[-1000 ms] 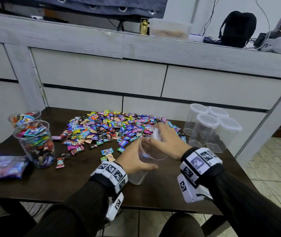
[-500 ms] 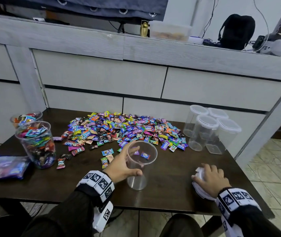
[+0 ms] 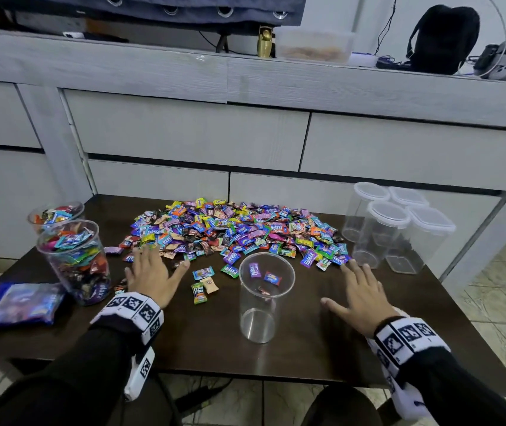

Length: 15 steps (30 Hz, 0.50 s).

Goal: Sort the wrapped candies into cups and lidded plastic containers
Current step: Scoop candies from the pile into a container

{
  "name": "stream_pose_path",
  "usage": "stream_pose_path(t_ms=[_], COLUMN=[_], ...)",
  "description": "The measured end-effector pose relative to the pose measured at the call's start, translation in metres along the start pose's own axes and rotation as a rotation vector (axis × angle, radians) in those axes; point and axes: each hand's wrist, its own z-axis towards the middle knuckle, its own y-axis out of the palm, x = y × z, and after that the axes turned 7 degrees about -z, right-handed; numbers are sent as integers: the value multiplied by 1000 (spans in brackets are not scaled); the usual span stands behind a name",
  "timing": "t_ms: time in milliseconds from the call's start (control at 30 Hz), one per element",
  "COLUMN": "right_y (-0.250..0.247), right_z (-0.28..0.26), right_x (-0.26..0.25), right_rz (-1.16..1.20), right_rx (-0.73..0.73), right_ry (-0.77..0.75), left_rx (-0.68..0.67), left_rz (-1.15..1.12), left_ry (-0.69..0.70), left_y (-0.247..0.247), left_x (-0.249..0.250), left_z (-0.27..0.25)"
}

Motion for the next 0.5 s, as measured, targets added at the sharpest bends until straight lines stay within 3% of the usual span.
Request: stream_pose_path(t_ms=[100, 267, 500], right_y=[6, 21, 25], right_z=[24, 64, 121], right_x=[-28, -49, -44], right_rz=[111, 170, 134], right_rx=[-100, -202, -214], right_ry=[37, 211, 341], left_rx=[-35, -142, -272], left_rz=[24, 124, 258], left_ry=[-148, -273, -138], left_y=[12, 31, 44], left_x=[-10, -13, -8], left_z=[6, 19, 56])
